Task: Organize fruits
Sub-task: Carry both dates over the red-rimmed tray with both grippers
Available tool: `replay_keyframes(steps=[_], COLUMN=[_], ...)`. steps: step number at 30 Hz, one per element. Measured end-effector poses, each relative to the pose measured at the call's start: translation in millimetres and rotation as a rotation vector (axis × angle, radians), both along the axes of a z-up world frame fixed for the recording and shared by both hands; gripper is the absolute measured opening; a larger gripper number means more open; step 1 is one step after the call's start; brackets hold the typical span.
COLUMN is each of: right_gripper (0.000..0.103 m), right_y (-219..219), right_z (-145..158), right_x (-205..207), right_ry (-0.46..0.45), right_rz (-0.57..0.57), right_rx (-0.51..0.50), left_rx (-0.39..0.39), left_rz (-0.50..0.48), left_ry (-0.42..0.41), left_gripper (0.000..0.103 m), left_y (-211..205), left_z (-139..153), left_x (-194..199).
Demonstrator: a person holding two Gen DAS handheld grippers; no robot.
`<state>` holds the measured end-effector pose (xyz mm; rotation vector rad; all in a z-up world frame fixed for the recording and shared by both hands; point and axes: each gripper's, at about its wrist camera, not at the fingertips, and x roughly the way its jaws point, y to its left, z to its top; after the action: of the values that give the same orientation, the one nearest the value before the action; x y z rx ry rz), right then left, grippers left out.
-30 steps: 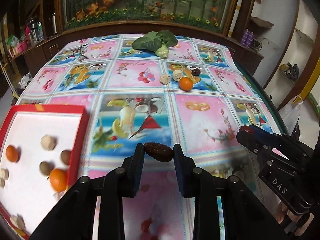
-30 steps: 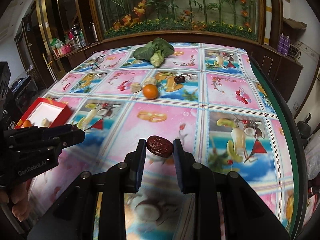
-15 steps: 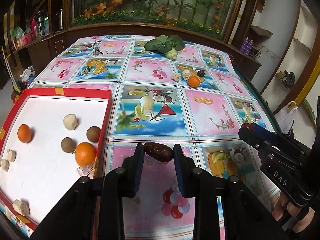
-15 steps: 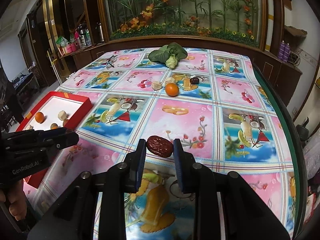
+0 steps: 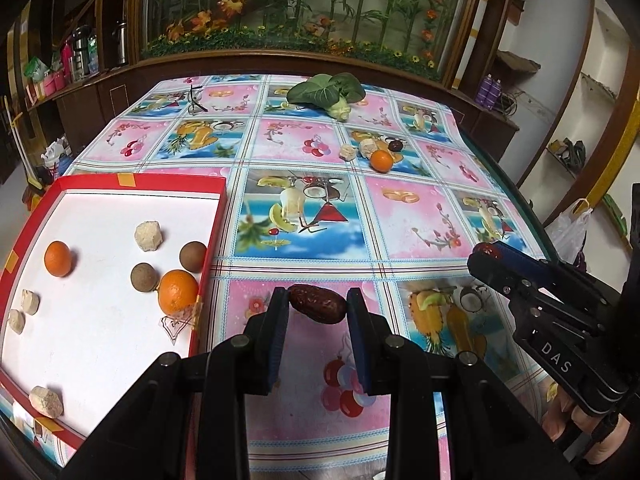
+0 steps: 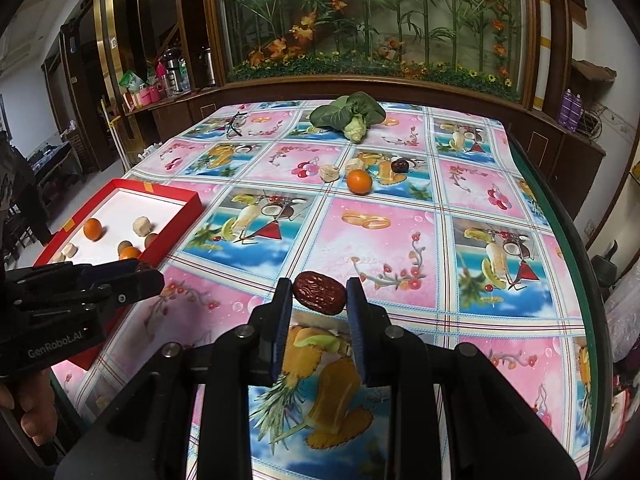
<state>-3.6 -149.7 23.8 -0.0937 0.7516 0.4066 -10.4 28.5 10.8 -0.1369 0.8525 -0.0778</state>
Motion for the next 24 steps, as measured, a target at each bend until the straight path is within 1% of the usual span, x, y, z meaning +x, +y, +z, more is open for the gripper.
replay_keyframes(steps=[12, 20, 24], right_gripper=[0.029, 0.029, 0.029], right_y=[6, 22, 30], right_z=[4, 6, 5], right_x=[-6, -6, -5], right_ry=[-0.012, -0.018, -0.018], right_rz=[0.026, 0.068, 0.089], right_rx=[0.008, 0.012, 0.017], left_rx=[0.010, -0.009, -0.031], left_rz=[0.015, 0.068, 0.092], left_ry=[-0.013, -0.011, -0.004], left_gripper=[0.029, 0.029, 0.029], left_y=[6, 31, 45], left_z=[4, 3, 0], left_x=[-7, -15, -19])
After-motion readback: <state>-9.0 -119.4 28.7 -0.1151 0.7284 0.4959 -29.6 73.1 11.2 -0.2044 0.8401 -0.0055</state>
